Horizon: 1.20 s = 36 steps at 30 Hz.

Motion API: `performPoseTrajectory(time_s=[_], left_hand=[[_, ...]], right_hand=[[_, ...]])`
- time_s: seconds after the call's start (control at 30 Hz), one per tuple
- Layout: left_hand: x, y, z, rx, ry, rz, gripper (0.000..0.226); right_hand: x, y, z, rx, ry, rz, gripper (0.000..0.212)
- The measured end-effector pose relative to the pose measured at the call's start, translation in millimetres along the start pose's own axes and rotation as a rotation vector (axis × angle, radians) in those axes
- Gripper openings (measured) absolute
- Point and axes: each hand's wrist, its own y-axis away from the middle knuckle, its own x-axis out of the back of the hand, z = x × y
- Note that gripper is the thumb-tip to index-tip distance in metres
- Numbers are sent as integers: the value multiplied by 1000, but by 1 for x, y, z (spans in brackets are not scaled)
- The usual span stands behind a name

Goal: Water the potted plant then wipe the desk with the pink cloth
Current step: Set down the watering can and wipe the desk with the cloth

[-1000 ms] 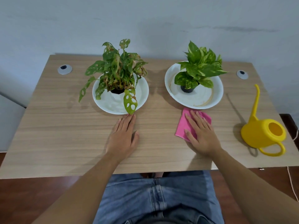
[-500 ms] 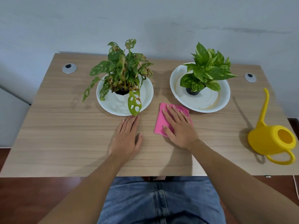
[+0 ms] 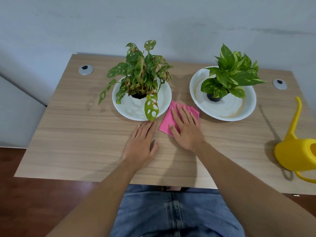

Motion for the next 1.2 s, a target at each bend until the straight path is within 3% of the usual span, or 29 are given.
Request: performPoseTrajectory(time_s=[0.23, 0.43, 0.87, 1.2], left_hand=[[17, 14, -23, -70, 60, 14, 66], [38, 39, -87, 0, 34, 65, 62], [44, 44, -116, 105, -3, 21, 65], [46, 49, -118, 83, -10, 22, 73]], right_hand=[[-10, 36, -16, 125, 55, -19, 72], [-17, 36, -36, 239, 80, -23, 72], [-42, 0, -152, 397, 66, -64, 73], [-23, 27, -74, 435, 60, -42, 72]])
